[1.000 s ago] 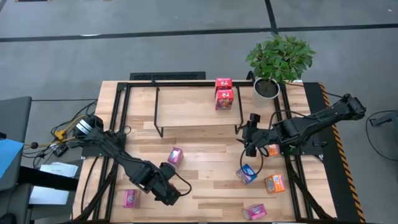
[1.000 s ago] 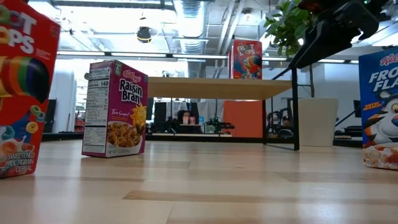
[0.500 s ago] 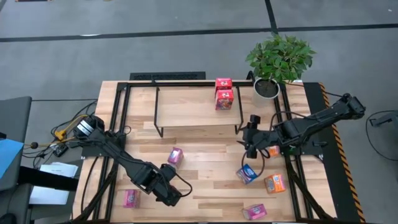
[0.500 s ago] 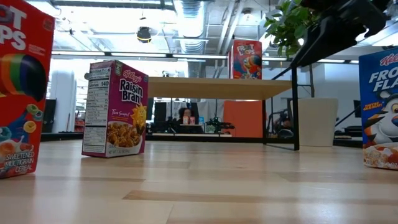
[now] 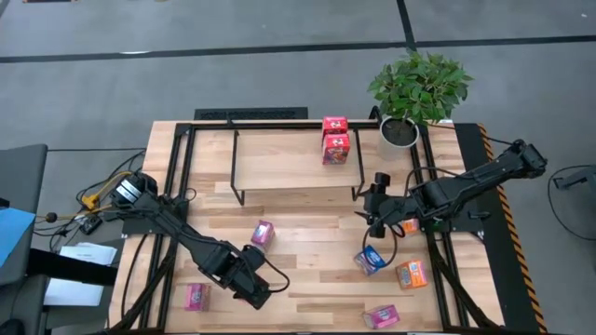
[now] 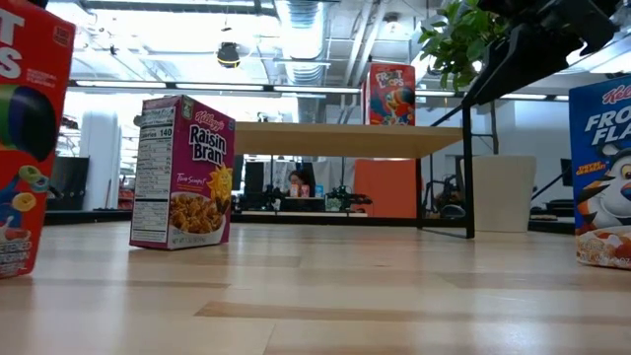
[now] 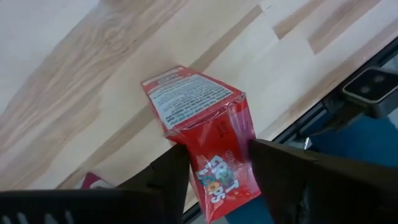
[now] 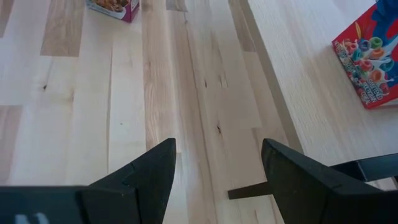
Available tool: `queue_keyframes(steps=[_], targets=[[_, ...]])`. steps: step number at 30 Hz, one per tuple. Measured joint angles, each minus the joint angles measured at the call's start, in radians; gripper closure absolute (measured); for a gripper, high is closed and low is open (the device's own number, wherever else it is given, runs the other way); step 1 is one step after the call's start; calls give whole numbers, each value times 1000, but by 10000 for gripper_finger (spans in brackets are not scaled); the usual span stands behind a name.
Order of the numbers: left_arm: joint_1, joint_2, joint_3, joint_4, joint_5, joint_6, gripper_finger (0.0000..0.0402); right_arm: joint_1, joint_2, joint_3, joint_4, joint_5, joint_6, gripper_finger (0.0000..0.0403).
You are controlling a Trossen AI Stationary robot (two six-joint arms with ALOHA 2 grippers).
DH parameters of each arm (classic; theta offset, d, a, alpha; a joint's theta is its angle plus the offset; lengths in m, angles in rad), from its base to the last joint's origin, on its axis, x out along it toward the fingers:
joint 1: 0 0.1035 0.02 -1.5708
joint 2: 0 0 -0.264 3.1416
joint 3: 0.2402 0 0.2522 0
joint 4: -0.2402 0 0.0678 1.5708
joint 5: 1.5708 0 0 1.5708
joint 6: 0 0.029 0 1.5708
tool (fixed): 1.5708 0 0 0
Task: Stack cereal on shelf
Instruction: Put the red cereal box on the shelf
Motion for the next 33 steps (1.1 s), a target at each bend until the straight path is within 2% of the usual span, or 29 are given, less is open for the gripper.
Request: queue_keyframes(steps=[7,18,27,33], targets=[[19,0,9,-4,39,87,286,0,0,0,0,0,2,138],[72,-1,131,-69,29,264,343,0,0,0,2,0,2,138],[102,-1,145,-70,54,361,395,0,0,0,1,0,4,138],[111,-1,145,-33,72,416,400,0,0,0,1,0,26,138]])
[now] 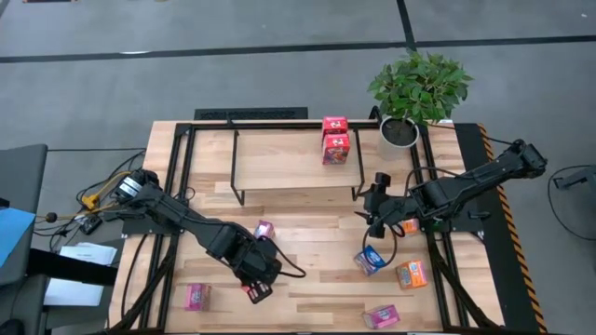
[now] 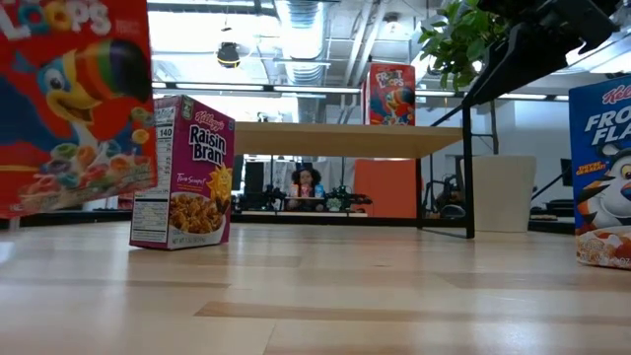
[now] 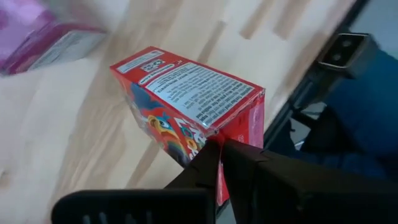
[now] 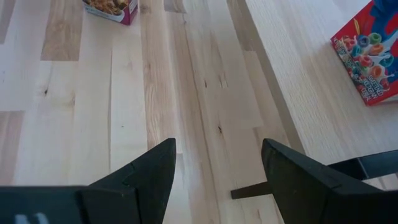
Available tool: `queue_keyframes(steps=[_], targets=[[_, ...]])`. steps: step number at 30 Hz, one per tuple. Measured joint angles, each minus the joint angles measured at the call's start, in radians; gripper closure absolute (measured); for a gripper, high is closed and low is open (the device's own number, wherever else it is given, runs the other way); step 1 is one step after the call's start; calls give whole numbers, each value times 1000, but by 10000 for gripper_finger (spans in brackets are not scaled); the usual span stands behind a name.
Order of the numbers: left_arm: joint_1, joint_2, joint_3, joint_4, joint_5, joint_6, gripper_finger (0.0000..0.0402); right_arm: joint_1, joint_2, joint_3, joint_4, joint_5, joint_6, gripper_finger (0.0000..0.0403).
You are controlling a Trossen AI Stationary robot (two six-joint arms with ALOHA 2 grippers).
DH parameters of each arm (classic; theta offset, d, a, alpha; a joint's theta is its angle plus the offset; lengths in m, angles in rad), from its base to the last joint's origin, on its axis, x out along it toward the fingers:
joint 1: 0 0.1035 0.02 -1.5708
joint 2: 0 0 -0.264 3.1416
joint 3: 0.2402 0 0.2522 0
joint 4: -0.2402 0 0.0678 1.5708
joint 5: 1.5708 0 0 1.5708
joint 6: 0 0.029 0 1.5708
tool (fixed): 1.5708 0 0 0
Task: Stack cereal on shelf
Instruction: Put the red cereal box on the shelf
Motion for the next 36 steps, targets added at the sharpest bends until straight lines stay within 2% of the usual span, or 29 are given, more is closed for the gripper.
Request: queue_keyframes(steps=[6,13,19,24,29,36], targets=[[29,-35,0,83,60,90,401,0,0,0,3,0,3,138],[126,-126,0,81,73,236,401,0,0,1,6,0,3,138],[290,-208,0,79,108,403,401,-1,0,1,6,0,3,138],[445,-254,0,78,191,527,401,-1,0,1,6,0,3,138],[596,-268,0,79,299,639,401,-1,0,1,6,0,2,138],[771,-268,0,83,390,751,401,-1,0,1,6,0,2,138]])
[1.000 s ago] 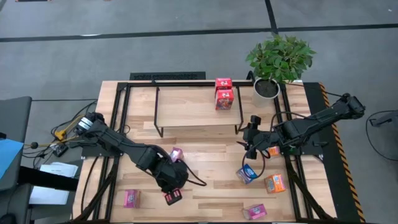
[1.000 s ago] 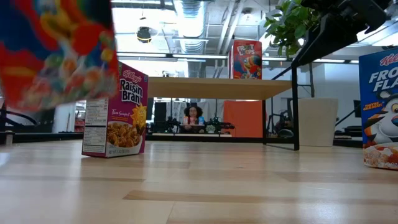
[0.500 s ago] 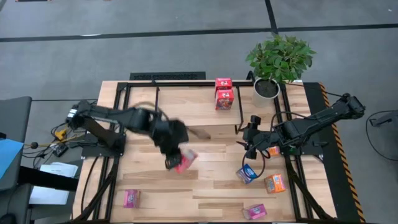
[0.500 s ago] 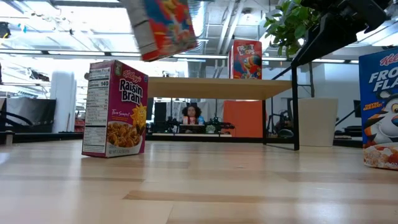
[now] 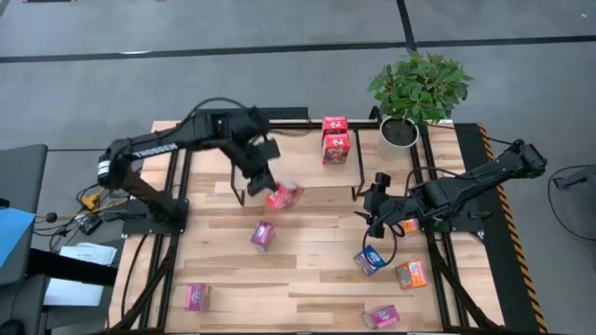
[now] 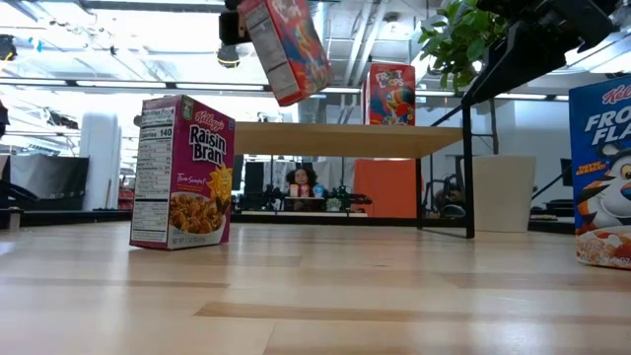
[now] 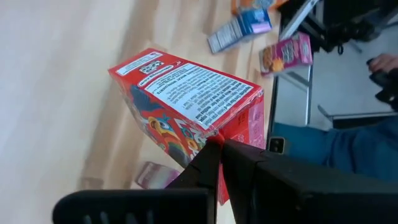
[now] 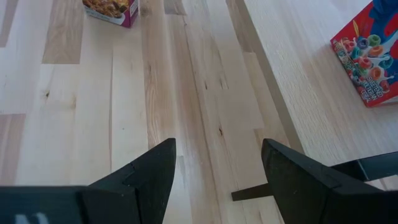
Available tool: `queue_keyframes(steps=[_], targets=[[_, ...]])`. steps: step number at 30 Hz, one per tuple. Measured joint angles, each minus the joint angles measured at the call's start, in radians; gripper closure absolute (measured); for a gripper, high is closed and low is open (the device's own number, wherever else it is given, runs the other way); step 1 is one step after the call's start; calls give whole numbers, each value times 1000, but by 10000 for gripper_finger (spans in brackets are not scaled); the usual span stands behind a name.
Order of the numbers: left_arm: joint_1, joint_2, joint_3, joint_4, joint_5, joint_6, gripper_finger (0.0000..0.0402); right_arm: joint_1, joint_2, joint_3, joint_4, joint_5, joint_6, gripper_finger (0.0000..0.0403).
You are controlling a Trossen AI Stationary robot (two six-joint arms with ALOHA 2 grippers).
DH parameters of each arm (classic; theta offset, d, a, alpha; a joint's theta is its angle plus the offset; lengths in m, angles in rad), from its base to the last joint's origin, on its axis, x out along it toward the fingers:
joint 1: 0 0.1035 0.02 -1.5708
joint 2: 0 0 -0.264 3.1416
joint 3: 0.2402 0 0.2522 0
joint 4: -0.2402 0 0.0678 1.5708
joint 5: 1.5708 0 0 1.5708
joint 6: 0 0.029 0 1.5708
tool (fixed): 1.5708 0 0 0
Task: Stack cereal on shelf
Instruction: Put the red cereal box on the shelf
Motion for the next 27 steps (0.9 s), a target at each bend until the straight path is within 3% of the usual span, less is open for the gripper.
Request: queue_keyframes(steps=[8,14,21,27], targets=[[128,20,56,0,88,6,401,-32,0,0,0,0,0,138],[159,101,216,-67,179,20,401,-62,0,0,5,0,0,138],[149,239,463,-340,174,264,401,-82,0,0,11,-3,-3,138],[134,343,580,-510,168,558,401,-96,0,0,13,-3,-2,138]])
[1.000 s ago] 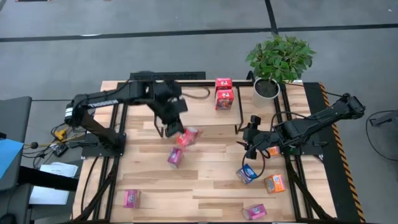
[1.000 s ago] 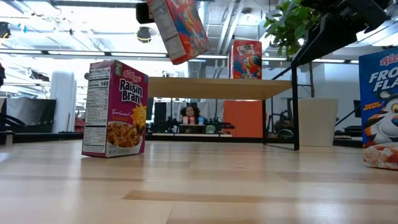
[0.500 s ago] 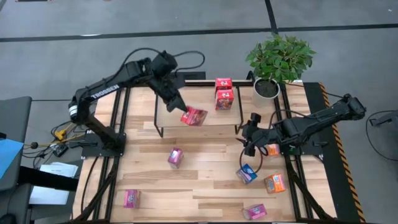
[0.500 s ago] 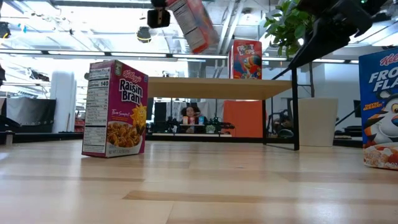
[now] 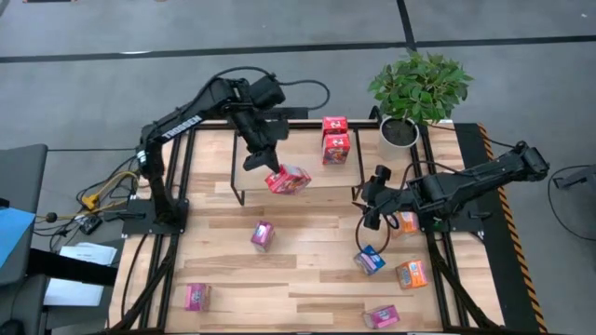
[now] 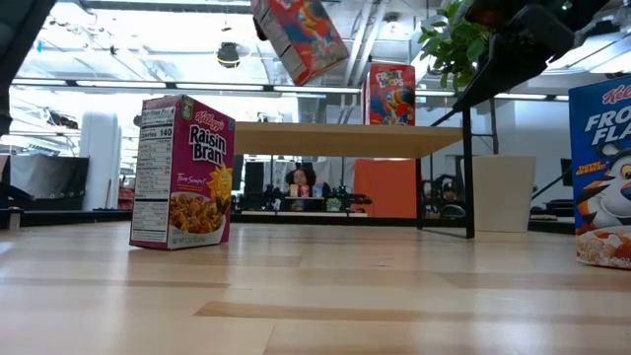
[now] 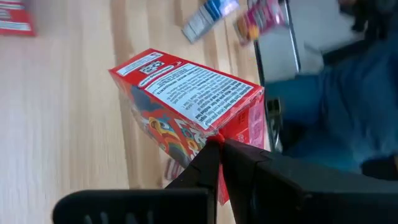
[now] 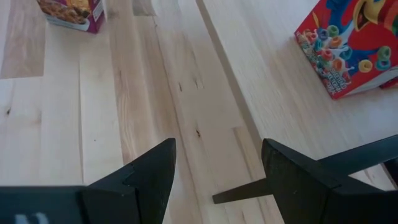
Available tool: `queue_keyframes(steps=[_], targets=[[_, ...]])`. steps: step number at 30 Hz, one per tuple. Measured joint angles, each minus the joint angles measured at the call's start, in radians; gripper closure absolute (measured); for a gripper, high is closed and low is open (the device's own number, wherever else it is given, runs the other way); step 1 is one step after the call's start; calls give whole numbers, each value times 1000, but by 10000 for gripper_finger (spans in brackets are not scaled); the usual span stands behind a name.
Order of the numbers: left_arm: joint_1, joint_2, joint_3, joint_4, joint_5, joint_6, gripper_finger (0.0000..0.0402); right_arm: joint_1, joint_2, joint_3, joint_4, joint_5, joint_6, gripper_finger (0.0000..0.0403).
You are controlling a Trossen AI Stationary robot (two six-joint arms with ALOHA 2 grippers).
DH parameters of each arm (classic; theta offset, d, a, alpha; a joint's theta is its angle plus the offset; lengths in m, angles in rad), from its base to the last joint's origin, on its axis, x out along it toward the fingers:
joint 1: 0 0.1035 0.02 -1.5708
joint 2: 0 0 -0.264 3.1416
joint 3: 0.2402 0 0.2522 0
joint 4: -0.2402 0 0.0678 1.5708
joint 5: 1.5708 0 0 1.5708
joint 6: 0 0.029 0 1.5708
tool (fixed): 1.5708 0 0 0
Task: Stack cereal on shelf
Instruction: Put the red cereal box on the shelf
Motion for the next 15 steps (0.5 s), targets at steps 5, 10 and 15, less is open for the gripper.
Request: queue_keyframes(steps=[5,10,15], targets=[[1,67,24,-91,-54,153,401,0,0,0,4,0,4,138],[1,87,25,-88,-124,214,401,0,0,0,3,0,12,138],[0,75,33,-92,-178,231,401,0,0,0,3,0,27,138]])
